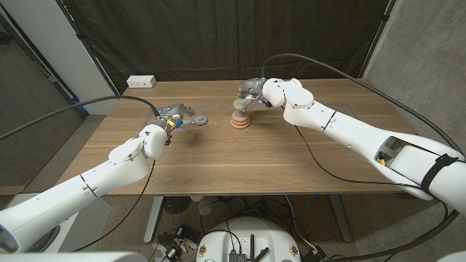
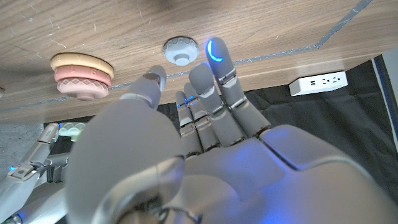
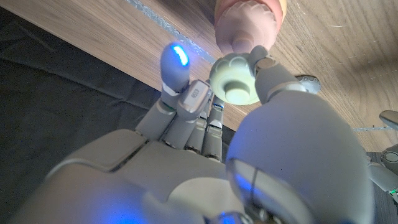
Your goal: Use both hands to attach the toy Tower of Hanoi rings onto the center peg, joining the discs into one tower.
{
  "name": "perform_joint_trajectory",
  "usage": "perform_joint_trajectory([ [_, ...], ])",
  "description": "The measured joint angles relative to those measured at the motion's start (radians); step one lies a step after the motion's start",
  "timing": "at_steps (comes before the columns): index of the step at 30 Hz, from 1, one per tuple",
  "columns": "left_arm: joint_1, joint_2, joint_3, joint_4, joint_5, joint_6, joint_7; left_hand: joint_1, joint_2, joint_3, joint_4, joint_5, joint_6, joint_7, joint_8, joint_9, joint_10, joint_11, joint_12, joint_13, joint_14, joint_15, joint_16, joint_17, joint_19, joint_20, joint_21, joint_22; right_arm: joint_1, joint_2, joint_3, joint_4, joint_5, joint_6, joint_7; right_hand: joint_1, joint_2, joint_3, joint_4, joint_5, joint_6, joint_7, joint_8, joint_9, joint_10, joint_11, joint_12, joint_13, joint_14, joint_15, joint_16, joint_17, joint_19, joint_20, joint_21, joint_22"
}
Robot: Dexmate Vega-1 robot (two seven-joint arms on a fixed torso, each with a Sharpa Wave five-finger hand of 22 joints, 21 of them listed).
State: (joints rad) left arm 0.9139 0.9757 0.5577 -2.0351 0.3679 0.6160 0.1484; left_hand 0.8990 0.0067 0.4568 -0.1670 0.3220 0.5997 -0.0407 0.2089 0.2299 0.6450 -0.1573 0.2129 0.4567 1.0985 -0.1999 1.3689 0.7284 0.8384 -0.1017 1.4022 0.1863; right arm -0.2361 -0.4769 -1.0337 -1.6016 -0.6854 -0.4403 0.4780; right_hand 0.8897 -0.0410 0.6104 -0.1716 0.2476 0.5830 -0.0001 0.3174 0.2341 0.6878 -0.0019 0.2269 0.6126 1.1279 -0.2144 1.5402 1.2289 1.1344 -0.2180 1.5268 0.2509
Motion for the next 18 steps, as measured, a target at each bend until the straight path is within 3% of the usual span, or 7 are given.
perform_joint_trajectory([
  [18,0.005,0.004,-0.005,-0.002,-0.003,0.004,0.001,0.000,0.000,0.000,0.000,0.000,0.004,0.004,0.000,0.000,0.000,0.000,0.000,0.000,0.000,0.000,0.004,0.001,0.000,0.000,0.000,0.000,0.052,0.052,-0.051,0.102,0.012,0.003,0.023,0.000,0.000,0.005,-0.005,0.004,0.000,0.000,0.000,0.000,0.006,0.005,-0.010,0.000,0.000,0.000,0.000,0.000,0.000,0.000,-0.003,0.000],
])
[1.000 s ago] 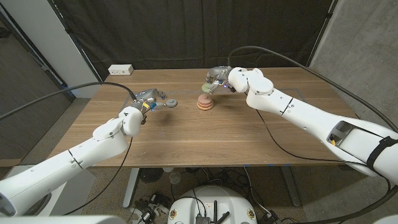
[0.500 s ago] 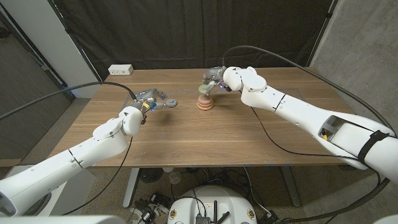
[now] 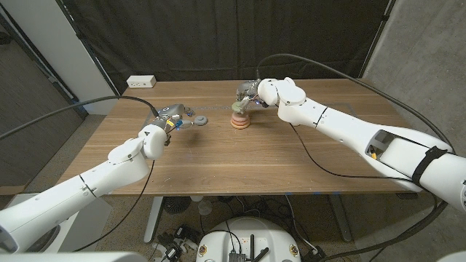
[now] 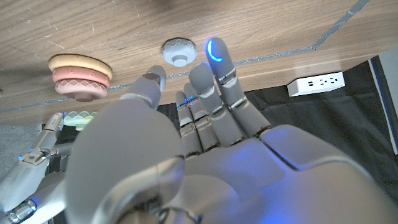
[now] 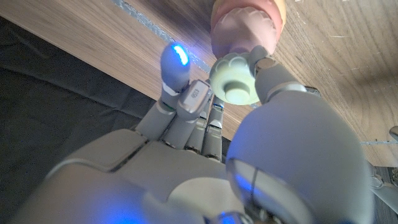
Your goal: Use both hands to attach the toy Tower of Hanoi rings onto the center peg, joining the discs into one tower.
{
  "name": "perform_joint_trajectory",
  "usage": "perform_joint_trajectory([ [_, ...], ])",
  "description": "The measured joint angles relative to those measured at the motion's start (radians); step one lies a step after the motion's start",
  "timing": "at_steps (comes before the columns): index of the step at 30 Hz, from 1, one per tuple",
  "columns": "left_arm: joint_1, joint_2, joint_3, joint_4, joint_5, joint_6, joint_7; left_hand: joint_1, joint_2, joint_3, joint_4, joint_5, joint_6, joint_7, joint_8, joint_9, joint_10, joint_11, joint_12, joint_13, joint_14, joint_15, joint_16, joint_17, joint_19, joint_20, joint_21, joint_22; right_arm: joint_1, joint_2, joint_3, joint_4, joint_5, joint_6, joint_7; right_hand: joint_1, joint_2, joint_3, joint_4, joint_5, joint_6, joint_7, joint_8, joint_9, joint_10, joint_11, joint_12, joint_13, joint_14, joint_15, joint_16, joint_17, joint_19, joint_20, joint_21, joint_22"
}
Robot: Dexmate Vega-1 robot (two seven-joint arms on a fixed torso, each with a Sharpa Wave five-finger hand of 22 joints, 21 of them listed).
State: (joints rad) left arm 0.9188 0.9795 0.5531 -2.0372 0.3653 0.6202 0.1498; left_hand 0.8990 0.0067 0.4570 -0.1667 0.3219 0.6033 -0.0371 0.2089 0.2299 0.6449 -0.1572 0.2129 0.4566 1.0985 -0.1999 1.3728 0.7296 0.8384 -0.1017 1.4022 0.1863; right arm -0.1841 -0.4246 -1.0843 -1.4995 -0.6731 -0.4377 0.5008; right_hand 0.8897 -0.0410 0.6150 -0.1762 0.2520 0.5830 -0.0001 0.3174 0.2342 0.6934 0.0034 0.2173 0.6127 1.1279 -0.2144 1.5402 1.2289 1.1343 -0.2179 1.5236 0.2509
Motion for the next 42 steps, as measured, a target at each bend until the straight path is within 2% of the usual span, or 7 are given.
perform_joint_trajectory([
  [19,0.000,-0.005,0.001,0.007,-0.007,-0.002,0.004,0.000,0.000,0.010,0.001,0.000,0.000,0.000,0.000,0.000,0.000,0.000,0.000,0.000,0.000,0.000,0.000,-0.003,0.000,0.000,0.000,0.000,0.037,0.042,-0.044,0.091,0.031,-0.008,0.010,0.000,0.000,0.000,0.000,0.004,0.000,0.000,0.000,0.000,0.003,-0.003,-0.009,0.001,0.000,0.000,0.000,0.000,0.000,0.000,0.000,-0.005],
  [22,0.000,-0.006,0.003,0.009,-0.008,-0.002,0.004,0.000,0.000,0.010,0.001,0.000,0.000,0.000,0.000,0.000,0.002,-0.002,0.000,0.000,0.000,0.000,0.000,-0.002,0.000,0.000,0.000,0.000,0.041,0.046,-0.051,0.103,0.036,-0.008,0.010,0.000,0.000,0.000,0.000,0.004,0.000,0.000,0.000,0.000,0.003,-0.003,-0.012,0.020,0.000,0.000,0.000,0.000,0.000,0.000,0.000,-0.005],
  [37,-0.007,-0.012,0.009,0.020,-0.012,-0.006,0.004,0.000,0.000,0.010,0.001,0.000,0.000,0.000,0.000,0.000,0.011,0.000,0.000,0.000,0.000,0.000,0.006,-0.002,0.000,0.000,0.000,0.000,0.051,0.053,-0.077,0.125,0.041,-0.019,0.005,0.000,0.000,0.000,0.000,0.003,-0.001,0.001,0.000,0.000,0.003,-0.004,-0.012,0.021,0.000,0.000,0.000,0.000,0.000,0.000,-0.004,-0.005],
  [42,-0.010,-0.015,0.011,0.024,-0.013,-0.008,0.004,0.000,0.000,0.014,0.000,0.000,0.000,0.000,0.000,0.000,0.011,0.000,0.000,0.000,0.000,0.000,0.006,-0.002,0.000,0.000,0.000,0.000,0.052,0.049,-0.083,0.122,0.037,-0.021,0.004,0.000,0.000,0.000,0.000,0.003,-0.001,0.001,0.000,0.000,-0.013,-0.019,-0.018,0.038,0.000,0.000,0.000,0.000,0.000,0.000,-0.007,-0.008],
])
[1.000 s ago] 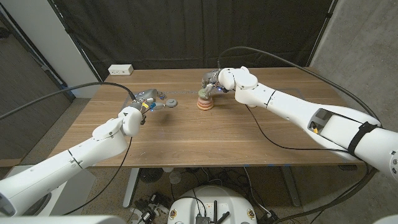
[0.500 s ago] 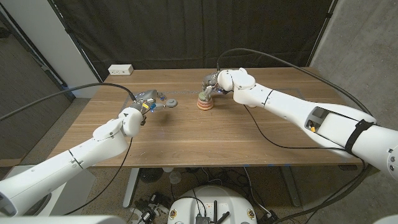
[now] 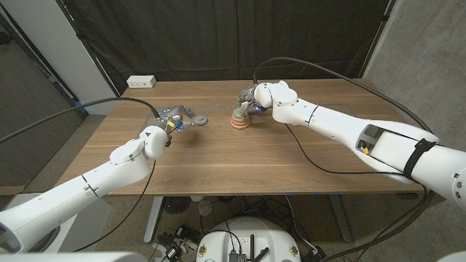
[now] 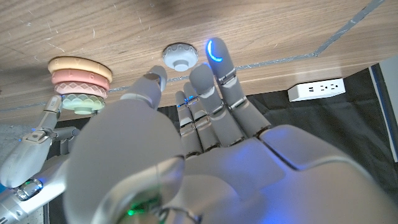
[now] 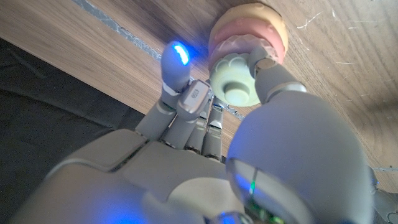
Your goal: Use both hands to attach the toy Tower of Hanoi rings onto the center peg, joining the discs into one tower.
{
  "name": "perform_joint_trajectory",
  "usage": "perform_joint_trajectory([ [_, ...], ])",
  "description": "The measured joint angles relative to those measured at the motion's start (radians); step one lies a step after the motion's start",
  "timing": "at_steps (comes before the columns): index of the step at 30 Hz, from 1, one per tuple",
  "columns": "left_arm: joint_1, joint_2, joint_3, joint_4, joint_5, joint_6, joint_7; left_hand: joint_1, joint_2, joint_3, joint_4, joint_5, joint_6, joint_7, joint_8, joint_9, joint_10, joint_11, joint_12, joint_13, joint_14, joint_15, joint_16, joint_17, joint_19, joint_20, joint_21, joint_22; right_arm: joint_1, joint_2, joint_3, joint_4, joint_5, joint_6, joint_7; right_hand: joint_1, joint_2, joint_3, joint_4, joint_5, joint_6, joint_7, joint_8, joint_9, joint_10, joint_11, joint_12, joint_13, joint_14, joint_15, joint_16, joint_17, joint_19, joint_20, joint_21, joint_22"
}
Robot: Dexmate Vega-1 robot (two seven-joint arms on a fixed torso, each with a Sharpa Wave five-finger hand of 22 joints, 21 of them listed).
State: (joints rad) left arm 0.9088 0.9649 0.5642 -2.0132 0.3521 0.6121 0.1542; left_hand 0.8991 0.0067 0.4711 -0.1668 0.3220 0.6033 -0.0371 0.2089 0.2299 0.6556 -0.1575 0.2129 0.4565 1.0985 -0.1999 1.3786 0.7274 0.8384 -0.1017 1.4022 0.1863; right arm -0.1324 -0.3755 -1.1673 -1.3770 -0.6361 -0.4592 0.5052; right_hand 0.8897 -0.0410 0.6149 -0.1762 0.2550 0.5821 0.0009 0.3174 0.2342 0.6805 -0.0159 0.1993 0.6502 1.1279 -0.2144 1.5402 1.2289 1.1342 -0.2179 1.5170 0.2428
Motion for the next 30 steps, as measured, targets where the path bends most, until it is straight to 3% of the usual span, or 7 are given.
perform_joint_trajectory([
  [4,-0.003,-0.002,0.001,0.003,-0.001,-0.003,0.001,0.000,0.000,0.001,-0.002,0.000,0.000,0.000,0.000,0.000,0.000,0.000,0.000,0.000,0.000,0.000,0.000,0.000,0.000,0.000,0.000,0.000,0.002,-0.005,-0.006,-0.004,-0.005,0.000,0.002,0.000,0.000,0.000,0.000,0.000,-0.021,-0.021,0.000,0.000,-0.027,-0.027,-0.015,0.047,-0.017,0.009,0.000,0.000,-0.005,0.000,-0.001,-0.001],
  [11,-0.006,-0.004,0.003,0.008,-0.002,-0.005,0.001,0.000,0.000,0.001,-0.002,0.000,0.000,0.000,0.000,0.005,0.000,0.000,0.000,0.000,0.000,0.000,0.000,0.000,0.000,0.000,0.000,0.000,0.009,-0.012,-0.016,-0.011,-0.021,-0.002,0.026,-0.004,-0.004,0.000,0.001,-0.001,-0.072,-0.072,0.004,0.016,-0.072,-0.081,-0.019,0.047,-0.045,0.020,-0.009,0.000,-0.018,0.011,-0.001,0.006],
  [13,-0.006,-0.005,0.004,0.009,-0.002,-0.007,0.001,0.000,0.000,0.001,-0.002,0.000,0.002,0.002,0.000,0.005,0.000,0.000,0.000,0.000,0.000,0.000,0.000,0.000,0.000,0.000,0.000,0.000,0.011,-0.016,-0.019,-0.016,-0.025,-0.002,0.031,-0.023,-0.016,0.005,0.010,-0.004,-0.081,-0.089,0.005,0.020,-0.074,-0.103,-0.022,0.046,-0.051,0.025,-0.014,0.000,-0.023,0.011,-0.002,0.006],
  [16,-0.007,-0.005,0.004,0.011,-0.002,-0.009,0.001,0.000,0.000,0.001,-0.002,0.000,0.004,0.003,0.000,0.005,0.000,0.000,0.000,0.000,0.000,0.000,0.000,0.000,0.000,0.000,0.000,0.000,0.013,-0.018,-0.022,-0.020,-0.031,-0.004,0.039,-0.040,-0.033,0.006,0.012,-0.011,-0.100,-0.103,-0.017,0.029,-0.085,-0.124,-0.023,0.043,-0.066,0.032,-0.014,0.000,-0.032,0.014,-0.005,0.006],
  [19,-0.008,-0.006,0.005,0.012,-0.002,-0.010,0.001,0.000,0.000,0.001,-0.002,0.000,0.004,0.004,0.000,0.005,0.000,0.000,0.000,0.000,0.000,0.000,0.000,0.000,0.000,0.000,0.000,0.000,0.013,-0.019,-0.024,-0.024,-0.038,-0.007,0.045,-0.052,-0.045,0.009,0.014,-0.015,-0.135,-0.092,-0.032,0.031,-0.099,-0.138,-0.024,0.040,-0.076,0.036,-0.022,0.000,-0.038,0.020,-0.009,0.010],
  [23,-0.009,-0.006,0.005,0.013,-0.003,-0.012,0.001,0.000,0.000,0.001,-0.002,0.000,0.004,0.003,0.000,0.005,0.000,0.000,0.000,0.000,0.000,0.000,0.000,0.000,0.000,0.000,0.008,0.000,0.013,-0.022,-0.025,-0.031,-0.046,-0.009,0.053,-0.065,-0.058,0.011,0.016,-0.024,-0.176,-0.086,-0.051,0.030,-0.147,-0.126,-0.021,0.033,-0.090,0.042,-0.022,0.000,-0.047,0.021,-0.009,0.011],
  [30,-0.009,-0.006,0.006,0.013,-0.003,-0.012,0.001,-0.004,0.004,0.006,0.004,0.000,0.004,0.003,0.000,0.005,0.000,0.000,0.000,0.000,0.000,0.000,0.000,0.000,0.000,0.000,0.008,0.000,0.012,-0.030,-0.026,-0.050,-0.067,-0.017,0.059,-0.075,-0.092,0.009,0.014,-0.046,-0.264,-0.066,-0.086,0.038,-0.270,-0.069,-0.026,0.012,-0.133,0.058,-0.040,-0.002,-0.076,0.036,-0.024,0.011],
])
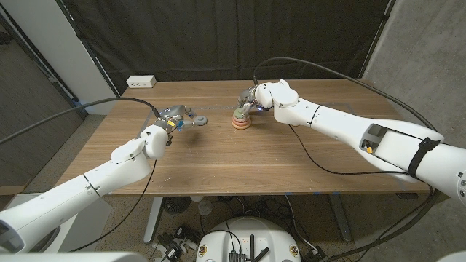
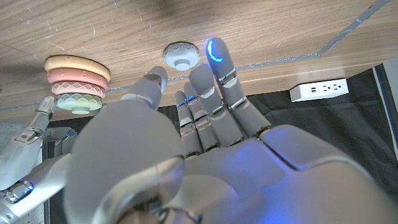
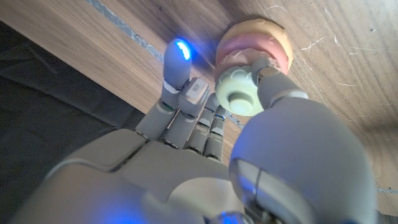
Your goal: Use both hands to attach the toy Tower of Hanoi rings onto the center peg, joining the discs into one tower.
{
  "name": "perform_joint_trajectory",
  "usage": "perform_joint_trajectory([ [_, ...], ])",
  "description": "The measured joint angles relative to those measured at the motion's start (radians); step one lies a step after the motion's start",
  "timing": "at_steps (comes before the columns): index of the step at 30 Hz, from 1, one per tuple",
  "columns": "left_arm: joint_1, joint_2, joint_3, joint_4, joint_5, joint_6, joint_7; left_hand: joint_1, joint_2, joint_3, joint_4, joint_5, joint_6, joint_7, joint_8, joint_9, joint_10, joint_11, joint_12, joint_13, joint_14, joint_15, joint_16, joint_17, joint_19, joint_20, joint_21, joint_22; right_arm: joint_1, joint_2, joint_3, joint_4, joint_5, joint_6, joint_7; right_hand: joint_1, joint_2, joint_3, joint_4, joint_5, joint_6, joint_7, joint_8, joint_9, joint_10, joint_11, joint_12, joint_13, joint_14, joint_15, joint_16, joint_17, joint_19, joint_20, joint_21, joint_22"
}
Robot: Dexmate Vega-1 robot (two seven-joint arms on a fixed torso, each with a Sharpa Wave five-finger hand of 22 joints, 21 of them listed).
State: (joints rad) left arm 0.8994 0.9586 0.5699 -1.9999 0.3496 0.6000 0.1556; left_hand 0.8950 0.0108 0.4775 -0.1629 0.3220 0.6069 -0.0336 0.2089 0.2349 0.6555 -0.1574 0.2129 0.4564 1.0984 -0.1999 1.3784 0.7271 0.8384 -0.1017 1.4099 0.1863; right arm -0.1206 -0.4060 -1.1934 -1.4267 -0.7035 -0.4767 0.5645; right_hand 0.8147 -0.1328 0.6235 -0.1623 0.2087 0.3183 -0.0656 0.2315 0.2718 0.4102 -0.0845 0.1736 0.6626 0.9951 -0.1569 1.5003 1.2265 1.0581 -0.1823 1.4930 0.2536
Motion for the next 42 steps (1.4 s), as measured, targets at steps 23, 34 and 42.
perform_joint_trajectory([
  [23,0.000,0.003,0.000,-0.006,0.003,0.003,-0.002,0.000,0.000,0.006,-0.006,0.000,0.000,0.000,0.000,0.000,0.000,0.000,0.000,0.002,0.000,0.000,-0.001,-0.007,0.000,0.000,0.000,0.000,-0.045,-0.056,0.039,-0.103,-0.052,-0.030,0.014,-0.004,-0.004,0.008,-0.003,-0.017,-0.003,0.021,0.001,0.009,-0.027,-0.002,0.023,-0.021,-0.047,0.021,-0.033,-0.007,-0.033,0.016,-0.004,0.000],
  [34,0.000,0.004,-0.004,0.002,0.003,-0.012,-0.001,0.000,0.000,0.005,-0.006,0.000,0.000,0.000,0.000,0.000,0.000,0.000,0.000,0.005,0.000,0.000,0.001,-0.007,0.000,0.000,0.000,0.000,-0.088,-0.092,0.077,-0.177,-0.070,-0.058,0.008,0.004,0.004,0.019,-0.005,-0.016,0.043,-0.003,0.020,0.009,0.012,-0.035,0.031,-0.028,-0.047,0.021,-0.033,-0.006,-0.033,0.016,-0.004,0.003],
  [42,-0.001,0.009,-0.012,0.013,-0.004,-0.030,0.001,0.000,0.000,0.005,-0.006,0.000,0.005,-0.005,0.000,0.000,0.000,0.000,0.000,0.004,0.000,0.000,0.006,-0.007,0.000,0.000,0.000,0.000,-0.134,-0.121,0.117,-0.236,-0.079,-0.081,-0.019,0.018,0.019,0.025,-0.005,-0.016,0.064,-0.009,0.027,0.009,0.036,-0.048,0.037,-0.033,-0.037,0.019,-0.024,-0.004,-0.033,0.016,0.000,0.002],
])
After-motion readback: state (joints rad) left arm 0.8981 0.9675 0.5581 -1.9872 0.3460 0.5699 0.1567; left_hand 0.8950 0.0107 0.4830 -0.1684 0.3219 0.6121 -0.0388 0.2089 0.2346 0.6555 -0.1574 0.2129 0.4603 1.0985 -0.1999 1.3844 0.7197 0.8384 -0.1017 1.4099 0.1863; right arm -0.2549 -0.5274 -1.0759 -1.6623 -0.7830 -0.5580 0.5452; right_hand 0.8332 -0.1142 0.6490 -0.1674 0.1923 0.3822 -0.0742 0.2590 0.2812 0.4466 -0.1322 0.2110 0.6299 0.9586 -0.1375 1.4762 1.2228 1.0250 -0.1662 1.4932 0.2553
